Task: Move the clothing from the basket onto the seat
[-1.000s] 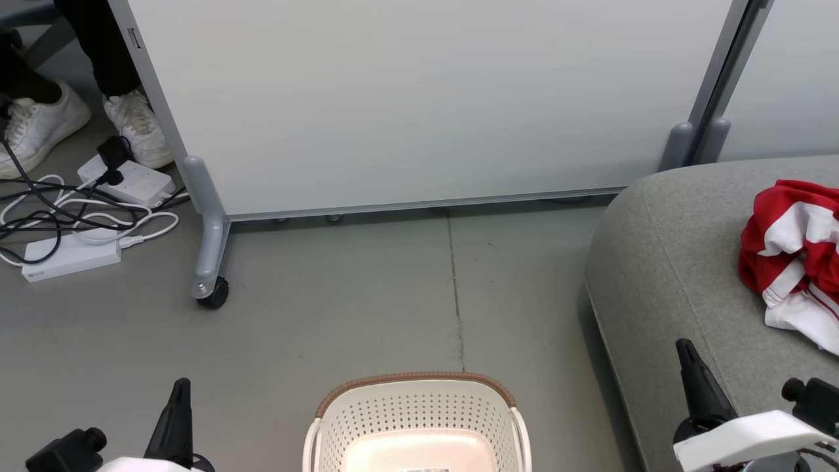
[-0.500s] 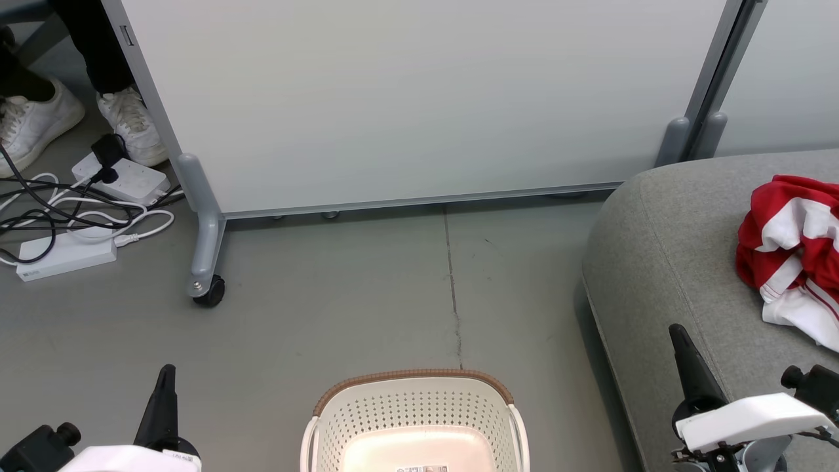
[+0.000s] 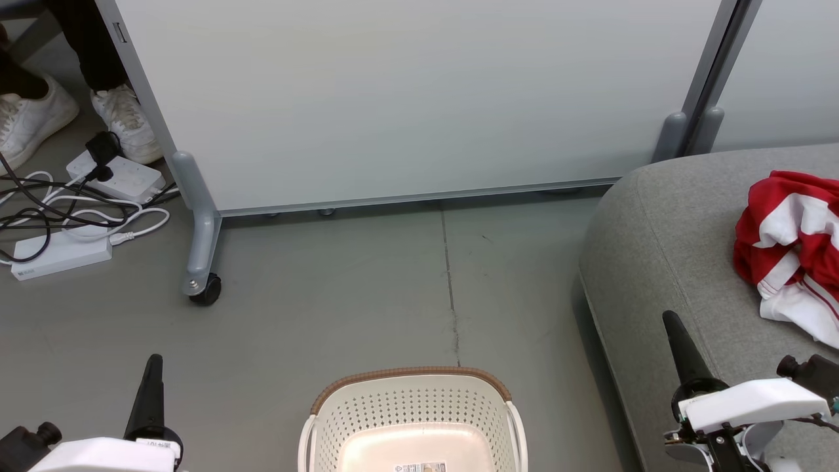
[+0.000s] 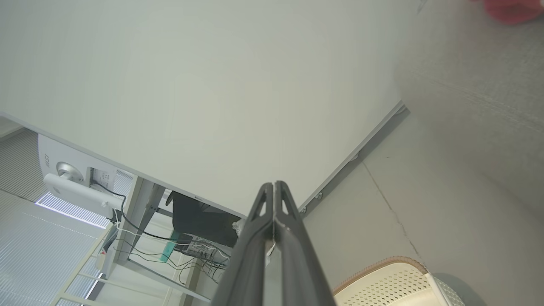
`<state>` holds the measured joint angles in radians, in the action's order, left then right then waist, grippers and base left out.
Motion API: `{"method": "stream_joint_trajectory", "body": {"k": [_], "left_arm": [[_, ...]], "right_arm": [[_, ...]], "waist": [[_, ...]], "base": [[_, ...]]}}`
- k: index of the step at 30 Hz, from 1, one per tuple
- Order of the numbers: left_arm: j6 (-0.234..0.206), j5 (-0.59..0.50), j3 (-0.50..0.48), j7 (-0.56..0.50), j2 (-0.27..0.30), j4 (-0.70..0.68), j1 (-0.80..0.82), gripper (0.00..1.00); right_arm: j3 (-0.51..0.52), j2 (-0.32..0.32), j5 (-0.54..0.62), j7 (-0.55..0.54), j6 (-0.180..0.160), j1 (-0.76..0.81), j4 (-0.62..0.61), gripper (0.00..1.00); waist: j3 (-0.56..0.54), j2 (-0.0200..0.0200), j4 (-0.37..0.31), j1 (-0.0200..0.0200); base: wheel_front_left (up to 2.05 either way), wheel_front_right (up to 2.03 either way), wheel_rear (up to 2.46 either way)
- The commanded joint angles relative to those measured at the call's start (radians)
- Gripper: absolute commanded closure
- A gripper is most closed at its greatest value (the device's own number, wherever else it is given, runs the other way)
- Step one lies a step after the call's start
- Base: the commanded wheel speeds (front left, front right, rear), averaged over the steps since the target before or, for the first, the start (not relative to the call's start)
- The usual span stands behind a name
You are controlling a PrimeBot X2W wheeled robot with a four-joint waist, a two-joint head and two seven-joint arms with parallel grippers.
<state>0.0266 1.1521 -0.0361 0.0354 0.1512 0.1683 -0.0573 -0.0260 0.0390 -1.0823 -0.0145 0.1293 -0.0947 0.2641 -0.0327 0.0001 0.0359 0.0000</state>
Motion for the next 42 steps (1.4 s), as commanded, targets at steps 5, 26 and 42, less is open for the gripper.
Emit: {"method": "stream_joint_trajectory", "body": {"k": [5,26,42], "left_arm": [[0.018,0.063,-0.034,-0.017,-0.002,-0.012,0.030,1.00],[0.053,0.225,-0.107,-0.070,-0.033,-0.011,0.051,1.00],[0.078,0.340,-0.162,-0.110,-0.056,-0.010,0.064,1.00]], "right_arm": [[-0.005,0.009,-0.072,-0.010,0.001,-0.040,0.007,1.00],[-0.022,0.012,-0.260,-0.030,0.002,-0.093,0.054,1.00],[-0.032,0.013,-0.398,-0.045,0.002,-0.130,0.088,1.00]], "waist": [[0.003,-0.0001,-0.003,0.0000],[0.014,-0.0001,-0.013,0.0000],[0.023,-0.0001,-0.022,0.0000]], "base": [[0.00,0.00,0.00],[0.00,0.00,0.00],[0.00,0.00,0.00]]}}
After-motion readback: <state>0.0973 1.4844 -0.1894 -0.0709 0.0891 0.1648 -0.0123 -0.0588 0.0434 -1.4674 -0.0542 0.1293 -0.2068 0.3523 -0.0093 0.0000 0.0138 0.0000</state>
